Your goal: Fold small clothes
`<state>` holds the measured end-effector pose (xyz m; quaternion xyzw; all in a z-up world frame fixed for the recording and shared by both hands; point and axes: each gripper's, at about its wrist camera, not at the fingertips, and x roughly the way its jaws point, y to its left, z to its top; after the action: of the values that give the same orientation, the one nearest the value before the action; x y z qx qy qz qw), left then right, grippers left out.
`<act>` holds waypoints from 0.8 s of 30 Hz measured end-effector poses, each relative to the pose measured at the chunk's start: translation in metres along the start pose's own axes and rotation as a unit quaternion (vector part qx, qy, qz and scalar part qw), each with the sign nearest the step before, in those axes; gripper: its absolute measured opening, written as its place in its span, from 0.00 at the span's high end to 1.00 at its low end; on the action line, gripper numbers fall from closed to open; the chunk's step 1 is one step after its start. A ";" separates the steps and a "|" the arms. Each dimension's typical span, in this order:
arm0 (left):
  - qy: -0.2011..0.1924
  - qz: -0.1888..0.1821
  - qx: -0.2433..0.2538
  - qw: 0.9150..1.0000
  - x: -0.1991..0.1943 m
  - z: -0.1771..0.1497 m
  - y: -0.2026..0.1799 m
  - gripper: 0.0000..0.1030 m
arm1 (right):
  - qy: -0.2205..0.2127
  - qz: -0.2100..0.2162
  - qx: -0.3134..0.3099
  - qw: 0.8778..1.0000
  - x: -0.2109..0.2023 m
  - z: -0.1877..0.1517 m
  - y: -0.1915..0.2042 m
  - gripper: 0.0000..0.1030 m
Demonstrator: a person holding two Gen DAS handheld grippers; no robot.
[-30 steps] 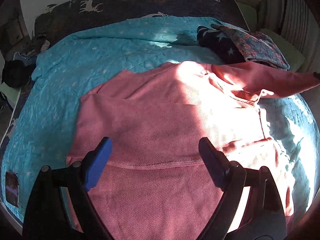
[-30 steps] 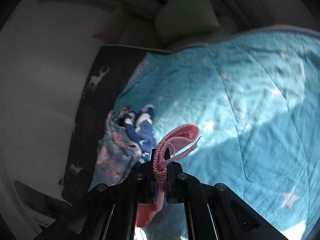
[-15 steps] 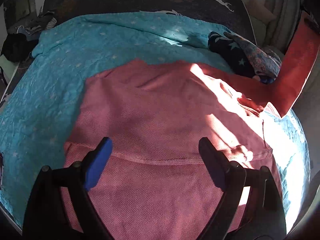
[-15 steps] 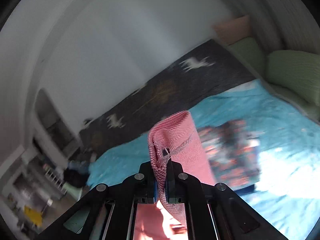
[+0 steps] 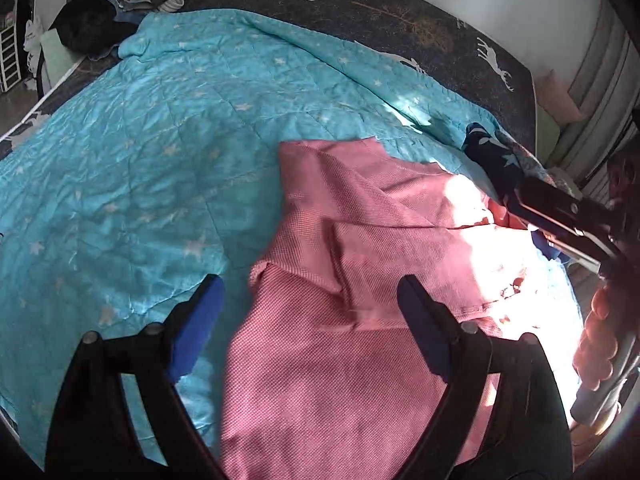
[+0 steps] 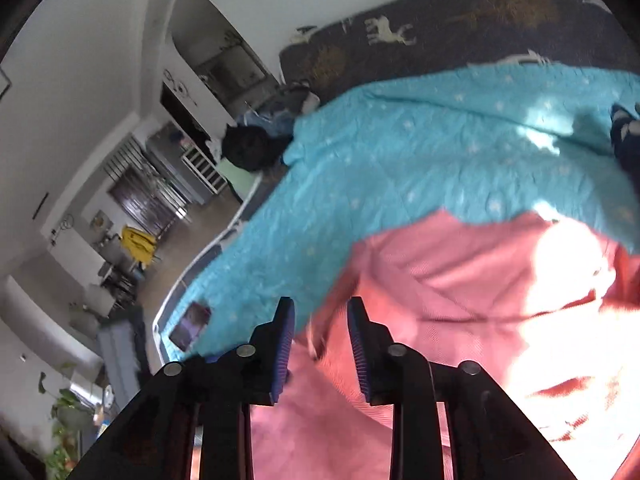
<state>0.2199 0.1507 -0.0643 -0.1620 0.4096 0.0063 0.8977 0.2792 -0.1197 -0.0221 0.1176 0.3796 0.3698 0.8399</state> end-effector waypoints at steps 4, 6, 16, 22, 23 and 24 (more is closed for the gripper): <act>0.013 -0.030 0.000 0.999 0.011 0.003 -0.002 0.14 | -0.050 -0.033 0.055 0.997 -0.045 -0.030 -0.035 0.47; 0.025 -0.043 0.006 0.999 0.019 0.001 -0.006 0.14 | -0.063 -0.088 0.064 0.992 -0.071 -0.046 -0.046 0.46; 0.088 -0.043 0.026 0.995 0.066 -0.002 -0.034 0.73 | -0.042 -0.284 0.031 0.957 -0.101 -0.122 -0.081 0.43; 0.093 -0.054 0.024 0.994 0.057 -0.001 -0.036 0.75 | -0.041 -0.266 0.069 0.961 -0.107 -0.124 -0.100 0.43; 0.093 -0.049 0.026 0.994 0.053 -0.002 -0.036 0.75 | -0.042 -0.266 0.069 0.960 -0.107 -0.124 -0.100 0.43; 0.095 -0.038 0.029 0.994 0.051 -0.002 -0.036 0.74 | -0.041 -0.268 0.067 0.960 -0.106 -0.124 -0.099 0.43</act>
<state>0.2572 0.1100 -0.0931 -0.1515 0.4863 -0.0547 0.8588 0.1959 -0.2748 -0.0955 0.0825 0.3867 0.1002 0.9130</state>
